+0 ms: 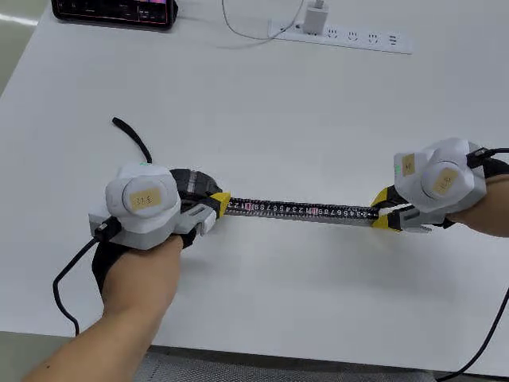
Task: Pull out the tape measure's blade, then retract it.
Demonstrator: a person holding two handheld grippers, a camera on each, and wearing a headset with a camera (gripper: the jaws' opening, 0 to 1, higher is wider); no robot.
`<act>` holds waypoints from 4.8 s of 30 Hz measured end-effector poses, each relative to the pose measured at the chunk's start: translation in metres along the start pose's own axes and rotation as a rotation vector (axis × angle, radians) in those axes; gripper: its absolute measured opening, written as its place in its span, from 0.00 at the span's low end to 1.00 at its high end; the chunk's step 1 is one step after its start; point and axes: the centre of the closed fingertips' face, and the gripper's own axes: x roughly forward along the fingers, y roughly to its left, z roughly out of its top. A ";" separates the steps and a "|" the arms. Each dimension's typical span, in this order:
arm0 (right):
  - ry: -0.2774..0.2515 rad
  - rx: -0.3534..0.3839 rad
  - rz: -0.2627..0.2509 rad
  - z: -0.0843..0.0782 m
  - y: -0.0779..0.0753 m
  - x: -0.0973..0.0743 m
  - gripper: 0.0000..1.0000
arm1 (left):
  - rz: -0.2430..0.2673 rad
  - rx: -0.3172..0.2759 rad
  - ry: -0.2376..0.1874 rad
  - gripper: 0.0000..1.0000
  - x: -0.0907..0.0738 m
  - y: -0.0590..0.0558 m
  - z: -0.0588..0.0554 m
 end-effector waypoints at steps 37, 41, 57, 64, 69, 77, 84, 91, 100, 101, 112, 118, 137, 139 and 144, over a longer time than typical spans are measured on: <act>-0.046 0.010 0.006 0.023 0.002 0.006 0.10 | -0.034 -0.052 -0.022 0.61 -0.003 0.000 0.001; -0.057 0.012 0.007 0.029 0.001 0.007 0.10 | -0.034 -0.054 -0.022 0.61 -0.003 0.000 0.001; -0.083 0.009 0.028 0.046 0.002 0.014 0.10 | -0.040 -0.060 -0.026 0.61 -0.002 0.001 0.001; -0.093 0.011 0.034 0.052 0.003 0.015 0.10 | -0.043 -0.064 -0.026 0.61 -0.003 0.000 0.001; -0.100 0.009 0.036 0.056 0.003 0.016 0.10 | -0.045 -0.067 -0.027 0.61 -0.003 0.000 0.001; -0.107 0.005 0.037 0.062 0.000 0.020 0.10 | -0.044 -0.069 -0.027 0.61 -0.003 0.000 0.001; -0.112 0.001 0.038 0.067 0.000 0.022 0.10 | -0.045 -0.071 -0.027 0.61 -0.003 0.001 0.001; -0.118 -0.004 0.040 0.072 -0.002 0.023 0.10 | -0.044 -0.075 -0.026 0.61 -0.003 0.001 0.001; -0.127 -0.010 0.047 0.081 -0.001 0.026 0.10 | -0.045 -0.078 -0.026 0.61 -0.003 0.001 0.001; -0.128 -0.010 0.048 0.082 -0.001 0.026 0.10 | -0.045 -0.078 -0.027 0.61 -0.003 0.001 0.001; -0.145 -0.011 0.051 0.092 -0.001 0.029 0.10 | -0.045 -0.084 -0.028 0.62 -0.003 0.001 0.002; -0.152 -0.011 0.052 0.097 -0.001 0.031 0.10 | -0.045 -0.087 -0.029 0.62 -0.003 0.001 0.002; -0.186 -0.002 0.053 0.114 0.001 0.037 0.10 | -0.044 -0.086 -0.030 0.62 -0.004 0.001 0.002; -0.190 -0.001 0.053 0.115 0.001 0.038 0.10 | -0.044 -0.086 -0.029 0.62 -0.004 0.001 0.002; -0.197 0.001 0.054 0.119 0.002 0.039 0.10 | -0.044 -0.087 -0.030 0.62 -0.004 0.001 0.002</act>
